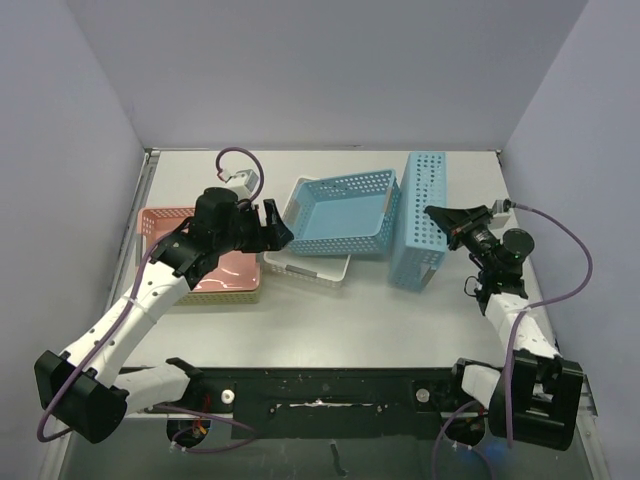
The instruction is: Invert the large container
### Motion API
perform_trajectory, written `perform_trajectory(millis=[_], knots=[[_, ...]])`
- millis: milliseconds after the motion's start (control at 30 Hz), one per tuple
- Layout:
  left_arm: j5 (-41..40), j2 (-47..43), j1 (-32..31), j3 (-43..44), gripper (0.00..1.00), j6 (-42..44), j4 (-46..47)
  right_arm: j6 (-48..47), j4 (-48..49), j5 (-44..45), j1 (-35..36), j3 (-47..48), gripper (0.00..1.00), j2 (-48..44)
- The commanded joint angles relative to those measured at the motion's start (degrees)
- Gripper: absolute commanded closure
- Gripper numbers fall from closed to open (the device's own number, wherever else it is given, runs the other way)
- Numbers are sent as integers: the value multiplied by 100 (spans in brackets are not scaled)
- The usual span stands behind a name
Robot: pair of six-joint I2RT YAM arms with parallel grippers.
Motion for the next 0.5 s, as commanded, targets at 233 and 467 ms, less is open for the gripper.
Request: perform_trajectory(millis=[233,467], knots=[[-21,-73,-16,246,26,110,303,1037,2413,422,323,-226,100,1029],[-40,-141,-17,223,26,140,212,1162,2656,-24,72,-708,100,1496]])
